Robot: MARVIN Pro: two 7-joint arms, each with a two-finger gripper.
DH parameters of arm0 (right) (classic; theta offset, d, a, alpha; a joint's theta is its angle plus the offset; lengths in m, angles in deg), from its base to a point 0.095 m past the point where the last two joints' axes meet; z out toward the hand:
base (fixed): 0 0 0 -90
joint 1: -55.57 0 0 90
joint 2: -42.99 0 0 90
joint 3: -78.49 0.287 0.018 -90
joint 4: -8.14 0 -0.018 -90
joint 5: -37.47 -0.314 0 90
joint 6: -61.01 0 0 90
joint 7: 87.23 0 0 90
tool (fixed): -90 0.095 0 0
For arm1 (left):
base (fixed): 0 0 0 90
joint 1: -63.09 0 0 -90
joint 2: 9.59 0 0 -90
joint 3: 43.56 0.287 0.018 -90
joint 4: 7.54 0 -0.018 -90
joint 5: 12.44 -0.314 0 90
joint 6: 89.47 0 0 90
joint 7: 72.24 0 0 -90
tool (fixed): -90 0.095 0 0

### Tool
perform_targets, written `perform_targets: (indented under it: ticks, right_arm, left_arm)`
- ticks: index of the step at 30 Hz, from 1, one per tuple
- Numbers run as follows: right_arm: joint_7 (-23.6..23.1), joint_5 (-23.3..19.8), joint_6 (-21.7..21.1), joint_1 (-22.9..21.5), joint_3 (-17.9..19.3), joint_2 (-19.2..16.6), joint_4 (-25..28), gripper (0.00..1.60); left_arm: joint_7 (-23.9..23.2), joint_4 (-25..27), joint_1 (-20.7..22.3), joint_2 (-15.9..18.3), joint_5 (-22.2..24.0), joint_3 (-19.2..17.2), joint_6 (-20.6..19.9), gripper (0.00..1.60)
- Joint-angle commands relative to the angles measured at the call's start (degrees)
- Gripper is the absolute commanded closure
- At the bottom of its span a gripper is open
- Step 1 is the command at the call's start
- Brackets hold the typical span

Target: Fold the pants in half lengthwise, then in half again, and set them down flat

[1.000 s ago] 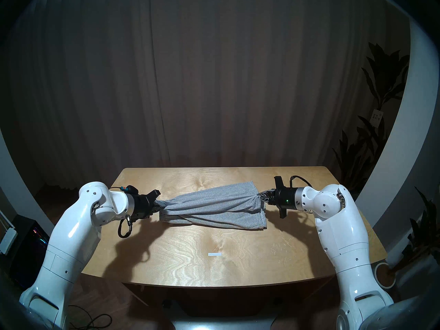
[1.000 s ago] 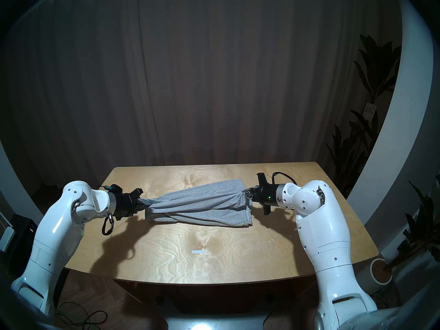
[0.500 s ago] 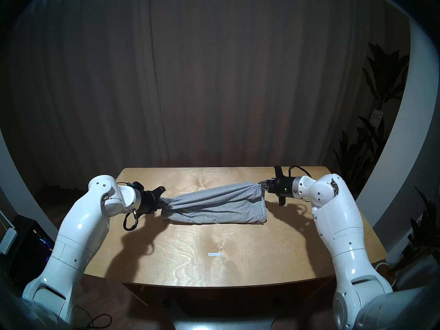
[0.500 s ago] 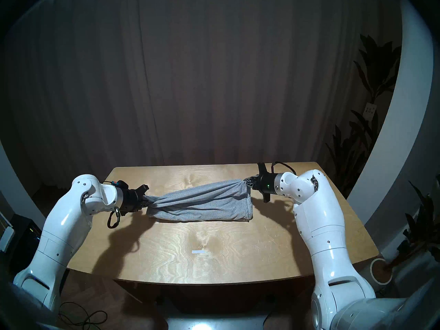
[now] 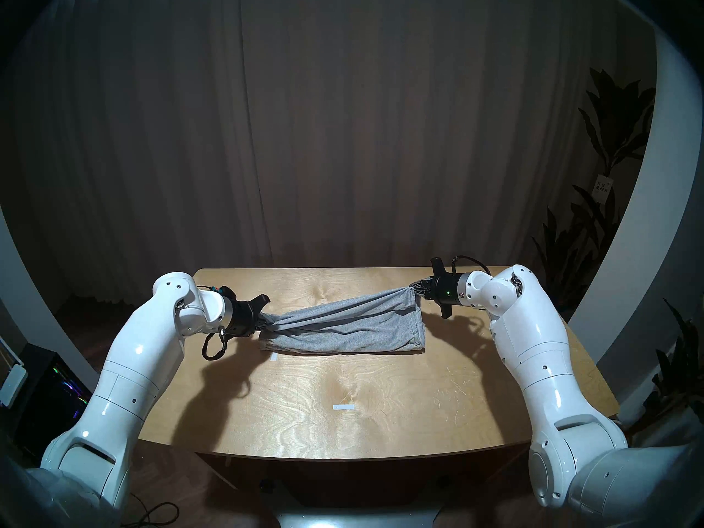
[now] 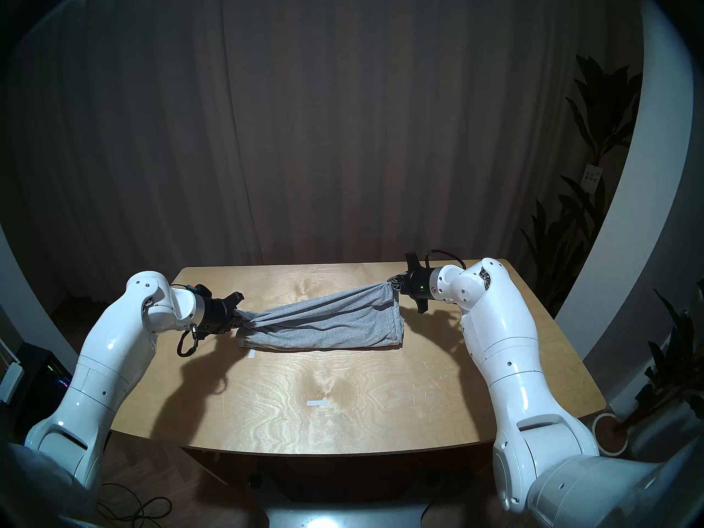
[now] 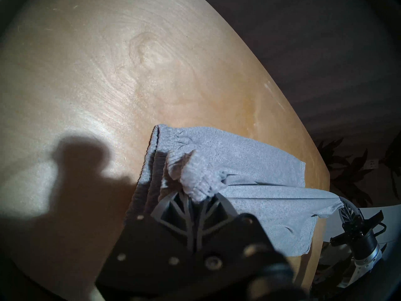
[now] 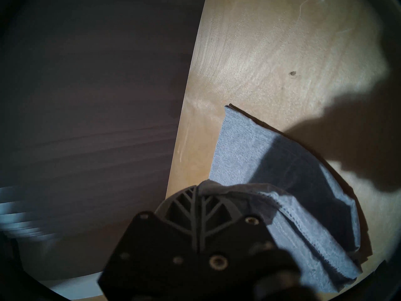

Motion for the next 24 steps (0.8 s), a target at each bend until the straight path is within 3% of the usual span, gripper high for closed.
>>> perform_targets:
  ticks: [1,15,16,19,21,23,24]
  right_arm:
    - [-3.32,2.90,0.72,-5.97,-0.05,-0.58,-1.96,1.60]
    - [-8.30,8.89,1.14,-12.76,-4.11,0.42,-13.23,1.60]
    - [-8.84,9.26,1.12,-13.26,-4.46,0.46,-14.24,1.60]
    - [-10.46,10.27,1.23,-14.86,-5.41,0.71,-17.34,1.60]
    - [-11.59,11.00,1.47,-15.78,-6.02,0.91,-19.24,1.60]
    - [-12.51,11.60,1.65,-17.05,-6.64,1.10,-21.42,1.60]
    - [-13.07,11.88,1.87,-16.69,-6.63,1.14,-21.23,1.60]
  left_arm:
    - [-0.29,-1.25,4.49,-0.35,-1.05,-0.06,0.04,1.60]
    - [0.00,-6.71,9.26,-1.54,-3.72,1.62,-1.04,1.57]
    - [-0.07,-7.18,9.60,-1.71,-3.93,1.82,-1.08,1.43]
    - [-0.11,-8.76,10.59,-2.20,-4.66,2.51,-1.19,1.28]
    - [-0.32,-9.78,11.18,-2.48,-5.06,2.94,-1.26,0.98]
    - [-0.45,-10.59,11.68,-2.68,-5.43,3.32,-1.28,0.95]
    - [-0.52,-10.90,11.90,-2.74,-5.59,3.47,-1.28,0.49]
